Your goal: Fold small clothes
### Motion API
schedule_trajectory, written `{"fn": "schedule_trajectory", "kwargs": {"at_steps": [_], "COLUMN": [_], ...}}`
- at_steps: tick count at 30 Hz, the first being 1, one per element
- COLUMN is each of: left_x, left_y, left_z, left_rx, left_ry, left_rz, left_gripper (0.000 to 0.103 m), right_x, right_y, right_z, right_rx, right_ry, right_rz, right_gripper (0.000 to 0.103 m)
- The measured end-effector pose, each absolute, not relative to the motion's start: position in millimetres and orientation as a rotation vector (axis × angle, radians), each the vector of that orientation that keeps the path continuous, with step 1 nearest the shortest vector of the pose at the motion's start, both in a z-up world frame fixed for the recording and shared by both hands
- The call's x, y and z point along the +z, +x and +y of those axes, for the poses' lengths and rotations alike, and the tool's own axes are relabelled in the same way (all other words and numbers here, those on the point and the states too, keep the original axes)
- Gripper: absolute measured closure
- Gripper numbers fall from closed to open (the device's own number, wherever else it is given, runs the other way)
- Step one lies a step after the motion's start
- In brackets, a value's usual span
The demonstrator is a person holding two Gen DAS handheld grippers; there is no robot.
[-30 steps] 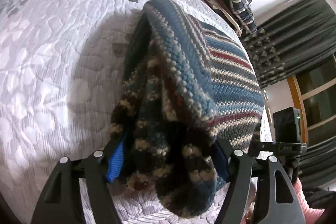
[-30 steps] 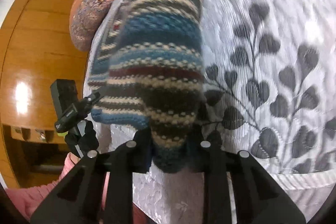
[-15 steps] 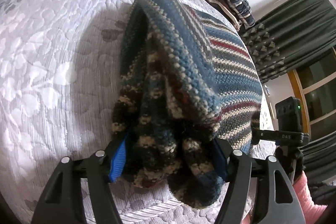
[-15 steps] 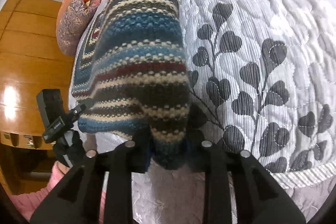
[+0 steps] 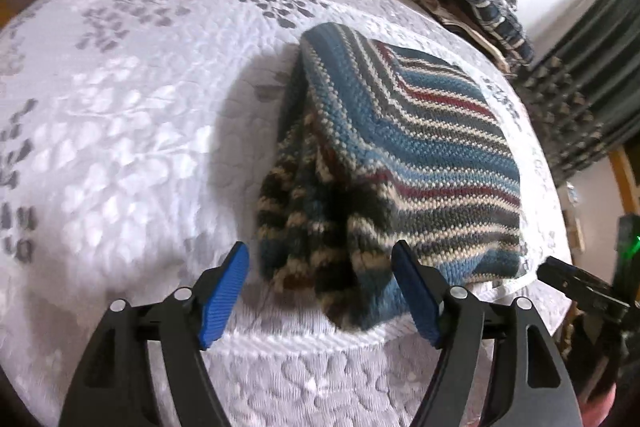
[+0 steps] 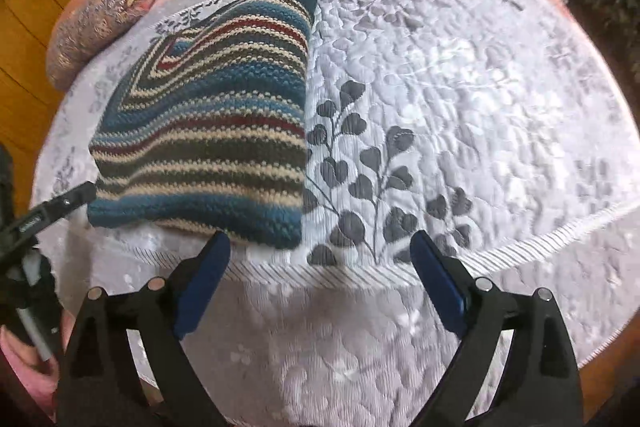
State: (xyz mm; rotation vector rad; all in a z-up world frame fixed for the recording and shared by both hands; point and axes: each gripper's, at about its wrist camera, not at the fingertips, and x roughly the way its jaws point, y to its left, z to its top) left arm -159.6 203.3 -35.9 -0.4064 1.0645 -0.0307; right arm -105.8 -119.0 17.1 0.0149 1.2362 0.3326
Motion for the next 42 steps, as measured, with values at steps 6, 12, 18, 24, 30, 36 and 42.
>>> {"fn": "schedule_trajectory", "kwargs": {"at_steps": [6,12,18,24,30,36,42], "left_x": [-21,-10,-5,1,7,14,18], "left_y": [-179,-193,-203,-213,-218,-219,-218], "left_z": [188,174,167,164,160,154,144], "left_rx": [0.021,0.043,0.050,0.076,0.096,0.104,0.100], "left_ry": [-0.352,-0.292,-0.273,-0.261,-0.234,-0.208,-0.176], "left_rz": [1.070,1.070,1.073,1.065,1.058,1.049,1.047], "left_gripper": [0.024,0.022,0.021,0.021,0.021,0.021,0.021], "right_x": [25,36,41,50,57,64,70], "right_y": [-121,-137,-148,-154,-156,-157,-156], "right_z": [-106,-101,-93,-88,-85,-85,-84], "right_rx": [0.291,0.269,0.228,0.216,0.196,0.195,0.203], "right_ry": [-0.020,-0.030,-0.077,-0.090,-0.114,-0.104,-0.095], "right_rz": [1.233,1.225,1.233,1.210,1.198,1.187,1.182], "right_gripper": [0.009,0.007,0.004,0.003,0.003,0.003,0.003]}}
